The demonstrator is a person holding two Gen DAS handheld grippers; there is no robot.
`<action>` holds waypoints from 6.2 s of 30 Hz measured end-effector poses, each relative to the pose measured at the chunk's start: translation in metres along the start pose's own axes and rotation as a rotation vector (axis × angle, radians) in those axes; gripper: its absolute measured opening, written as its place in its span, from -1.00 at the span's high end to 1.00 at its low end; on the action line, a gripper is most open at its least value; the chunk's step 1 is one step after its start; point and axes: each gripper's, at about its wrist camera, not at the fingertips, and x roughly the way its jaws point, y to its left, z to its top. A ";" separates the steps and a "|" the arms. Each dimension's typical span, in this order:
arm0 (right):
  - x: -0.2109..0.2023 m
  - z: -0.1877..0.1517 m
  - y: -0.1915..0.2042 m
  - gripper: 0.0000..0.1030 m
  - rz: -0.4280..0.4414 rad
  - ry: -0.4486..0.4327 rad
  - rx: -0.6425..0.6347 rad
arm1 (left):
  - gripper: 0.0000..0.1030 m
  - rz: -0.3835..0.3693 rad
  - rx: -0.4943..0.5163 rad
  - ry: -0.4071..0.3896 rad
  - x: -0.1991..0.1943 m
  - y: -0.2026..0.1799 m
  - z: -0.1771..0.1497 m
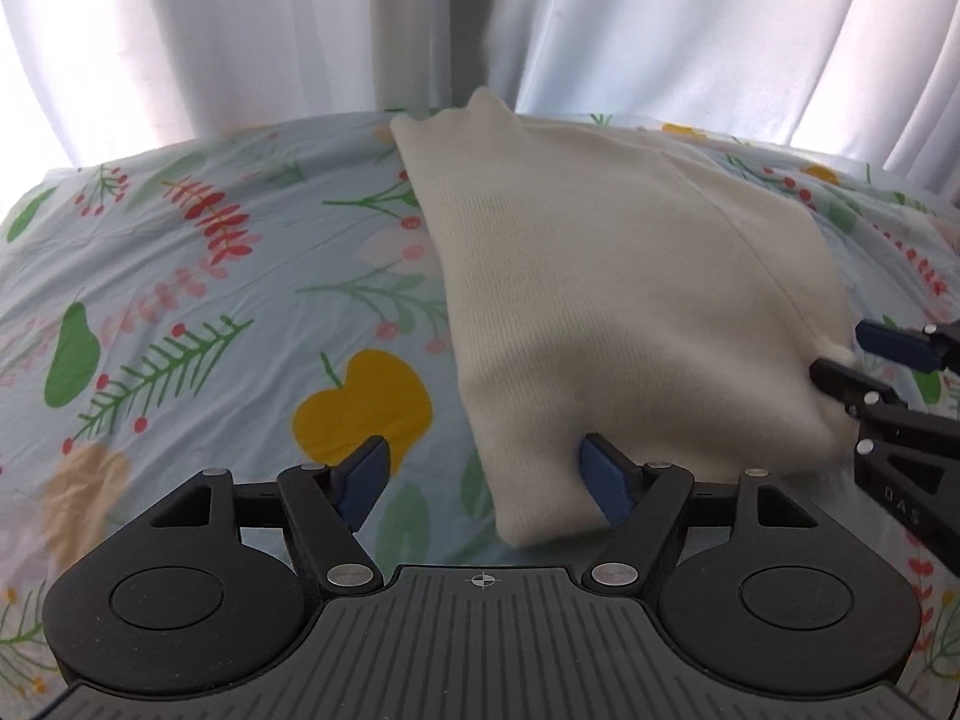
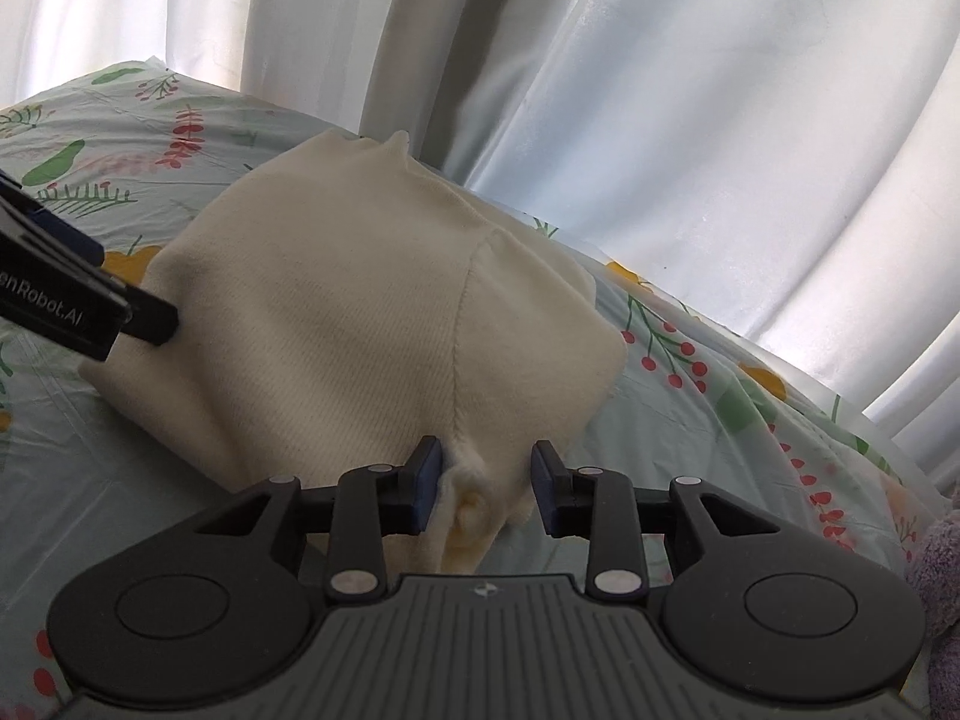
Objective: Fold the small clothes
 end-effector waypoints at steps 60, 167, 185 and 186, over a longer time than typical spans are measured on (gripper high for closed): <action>-0.084 0.006 -0.013 -0.92 -0.001 0.367 0.375 | -0.87 0.045 -0.056 0.035 -0.085 -0.016 -0.034; -0.096 0.011 -0.011 -0.92 0.000 0.330 0.415 | -0.87 0.007 -0.087 0.057 -0.083 -0.006 -0.034; -0.094 0.011 -0.013 -0.92 -0.003 0.335 0.412 | -0.88 0.003 -0.086 0.043 -0.082 -0.008 -0.031; -0.094 0.011 -0.013 -0.92 -0.002 0.336 0.412 | -0.88 0.005 -0.085 0.044 -0.082 -0.008 -0.031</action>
